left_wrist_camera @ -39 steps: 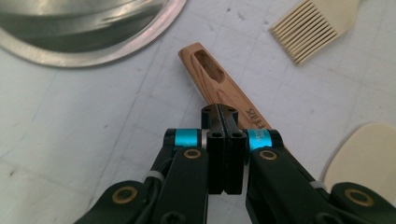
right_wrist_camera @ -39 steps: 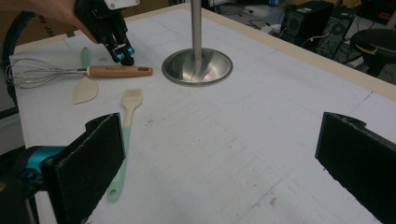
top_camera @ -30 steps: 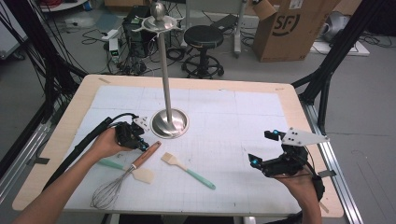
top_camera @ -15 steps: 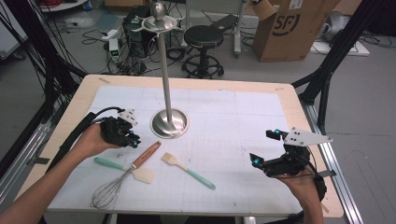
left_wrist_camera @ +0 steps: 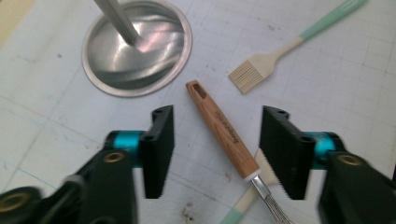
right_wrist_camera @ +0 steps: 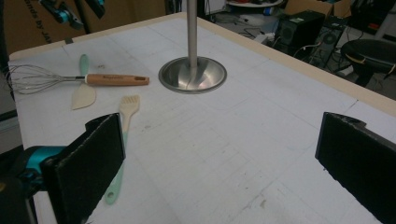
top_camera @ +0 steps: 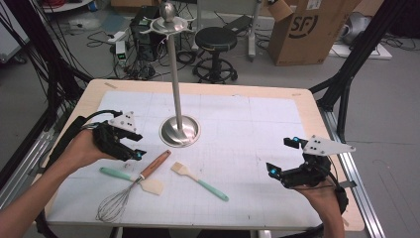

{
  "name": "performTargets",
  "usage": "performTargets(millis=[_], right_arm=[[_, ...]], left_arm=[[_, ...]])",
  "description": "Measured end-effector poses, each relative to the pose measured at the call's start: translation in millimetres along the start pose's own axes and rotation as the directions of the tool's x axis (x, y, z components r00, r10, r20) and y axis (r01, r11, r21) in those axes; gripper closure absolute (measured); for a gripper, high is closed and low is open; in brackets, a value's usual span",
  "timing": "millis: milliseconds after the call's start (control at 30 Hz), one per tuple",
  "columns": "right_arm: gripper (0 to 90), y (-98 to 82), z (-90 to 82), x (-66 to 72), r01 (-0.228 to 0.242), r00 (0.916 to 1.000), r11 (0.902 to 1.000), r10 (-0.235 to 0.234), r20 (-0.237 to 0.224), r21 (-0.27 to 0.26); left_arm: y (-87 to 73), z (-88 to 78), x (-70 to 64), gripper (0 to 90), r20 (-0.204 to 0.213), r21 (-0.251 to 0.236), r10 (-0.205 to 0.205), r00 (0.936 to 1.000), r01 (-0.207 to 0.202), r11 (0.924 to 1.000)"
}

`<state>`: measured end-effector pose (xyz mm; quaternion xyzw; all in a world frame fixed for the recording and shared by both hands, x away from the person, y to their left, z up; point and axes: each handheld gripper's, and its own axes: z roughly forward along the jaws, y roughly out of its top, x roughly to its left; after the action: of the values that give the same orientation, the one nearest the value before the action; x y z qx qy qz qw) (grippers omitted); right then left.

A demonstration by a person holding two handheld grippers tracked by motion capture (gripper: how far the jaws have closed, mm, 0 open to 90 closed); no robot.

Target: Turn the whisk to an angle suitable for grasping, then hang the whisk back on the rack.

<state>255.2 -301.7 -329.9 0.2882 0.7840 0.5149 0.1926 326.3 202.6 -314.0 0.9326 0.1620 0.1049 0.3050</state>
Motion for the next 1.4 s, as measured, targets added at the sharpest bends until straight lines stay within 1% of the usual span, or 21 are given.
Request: performTargets(millis=[33, 67, 100, 133, 200, 267, 300, 367, 533, 600, 667, 700, 867, 1100, 1167, 1200, 1267, 1300, 1333, 1367, 1400], right_arm=[[0.0, 0.4, -1.2, -0.2, 0.000, 1.0000, 1.0000, 0.000, 0.000, -0.006], [0.0, 0.4, -1.2, -0.2, 0.000, 1.0000, 1.0000, 0.000, 0.000, -0.006], [0.0, 0.6, -1.1, 0.1, 0.000, 1.0000, 1.0000, 0.000, -0.003, -0.003], [0.0, 0.5, -0.7, 0.6, -0.004, 1.0000, 1.0000, 0.004, -0.004, -0.002], [0.0, 0.4, -0.1, 0.2, 0.005, 1.0000, 1.0000, -0.005, -0.005, 0.001], [0.0, 0.3, -0.3, 0.1, 0.004, 1.0000, 1.0000, -0.004, -0.003, 0.002], [0.0, 0.3, -0.7, 0.0, 0.002, 1.0000, 1.0000, -0.002, -0.005, -0.002], [0.0, 0.5, -1.2, 0.0, 0.000, 1.0000, 1.0000, 0.000, -0.003, -0.004], [0.0, 2.1, -1.3, 0.1, 0.005, 1.0000, 1.0000, -0.005, -0.001, -0.004], [0.0, 2.5, -1.1, 0.6, 0.001, 1.0000, 1.0000, -0.001, 0.000, -0.004], [0.0, 2.7, -0.7, 0.5, 0.002, 1.0000, 1.0000, -0.002, 0.000, -0.007], [0.0, 2.9, -0.5, 0.1, 0.007, 1.0000, 1.0000, -0.007, -0.001, -0.005], [0.0, 3.3, 0.8, -0.2, 0.006, 1.0000, 1.0000, -0.006, -0.002, -0.006], [0.0, 4.1, -0.7, -0.6, 0.009, 1.0000, 0.9999, -0.009, 0.001, -0.009], [0.0, 4.0, -1.2, -0.3, 0.004, 1.0000, 0.9999, -0.004, 0.000, -0.010], [0.0, 4.0, -1.2, -0.3, 0.004, 1.0000, 0.9999, -0.004, 0.000, -0.010], [0.0, 3.8, -1.2, -0.5, 0.006, 1.0000, 1.0000, -0.006, 0.001, -0.007], [0.0, 3.8, -1.0, -0.3, 0.004, 1.0000, 1.0000, -0.004, 0.001, -0.007], [0.0, 3.8, -0.5, -0.1, 0.002, 1.0000, 1.0000, -0.002, 0.002, -0.009], [0.0, 3.8, -0.5, -0.1, 0.002, 1.0000, 1.0000, -0.002, 0.002, -0.009], [0.0, 3.4, -0.3, -0.5, 0.009, 1.0000, 0.9999, -0.009, -0.001, -0.005]], left_arm=[[0.5, -0.8, -2.0, 33.7, 0.021, 0.000, 0.001, 0.9998, -0.001, 1.0000], [0.5, -0.8, -2.0, 29.1, 0.021, 0.000, 0.001, 0.9998, -0.001, 1.0000], [0.7, -0.1, -3.6, 23.2, 0.043, 0.006, -0.004, 0.9991, 0.003, 1.0000], [1.4, 1.5, -7.8, 19.2, 0.095, 0.023, 0.016, 0.9954, -0.019, 0.9996], [3.0, 2.5, -13.0, 11.8, 0.089, 0.012, 0.046, 0.9950, -0.048, 0.9988], [4.2, 2.2, -14.0, 3.4, 0.100, 0.007, 0.049, 0.9938, -0.050, 0.9987], [5.9, 0.9, -14.6, 1.6, 0.104, -0.015, 0.043, 0.9937, -0.041, 0.9990], [6.5, -1.0, -13.3, 1.6, 0.080, -0.029, 0.038, 0.9961, -0.036, 0.9989], [5.0, -5.3, -11.4, 1.6, 0.064, -0.036, 0.031, 0.9975, -0.029, 0.9989], [4.9, -8.3, -12.4, 1.6, 0.055, -0.057, 0.026, 0.9982, -0.023, 0.9981], [5.1, -9.6, -12.0, 1.6, 0.053, -0.055, 0.031, 0.9981, -0.028, 0.9981], [4.6, -10.3, -12.5, 1.6, 0.046, -0.060, 0.022, 0.9987, -0.019, 0.9980], [4.4, -9.9, -12.7, 1.6, 0.037, -0.061, 0.016, 0.9992, -0.013, 0.9981], [5.2, -1.3, -8.7, 1.7, 0.028, -0.043, 0.007, 0.9996, -0.005, 0.9991], [4.0, 2.1, -8.3, 1.7, 0.022, -0.051, -0.011, 0.9997, 0.012, 0.9986], [4.0, 2.1, -8.3, 1.7, 0.022, -0.051, -0.011, 0.9997, 0.012, 0.9986], [0.6, 6.2, -7.1, 1.6, 0.013, -0.065, -0.040, 0.9991, 0.040, 0.9971], [0.6, 6.2, -7.1, 1.7, 0.013, -0.065, -0.040, 0.9991, 0.040, 0.9971], [-0.3, 7.5, -7.4, 1.7, 0.012, -0.073, -0.060, 0.9981, 0.061, 0.9955], [-2.0, 9.6, -6.0, 1.7, 0.013, -0.075, -0.065, 0.9978, 0.066, 0.9950], [-3.7, 14.0, -5.6, 1.7, 0.005, -0.064, -0.079, 0.9969, 0.079, 0.9948]])
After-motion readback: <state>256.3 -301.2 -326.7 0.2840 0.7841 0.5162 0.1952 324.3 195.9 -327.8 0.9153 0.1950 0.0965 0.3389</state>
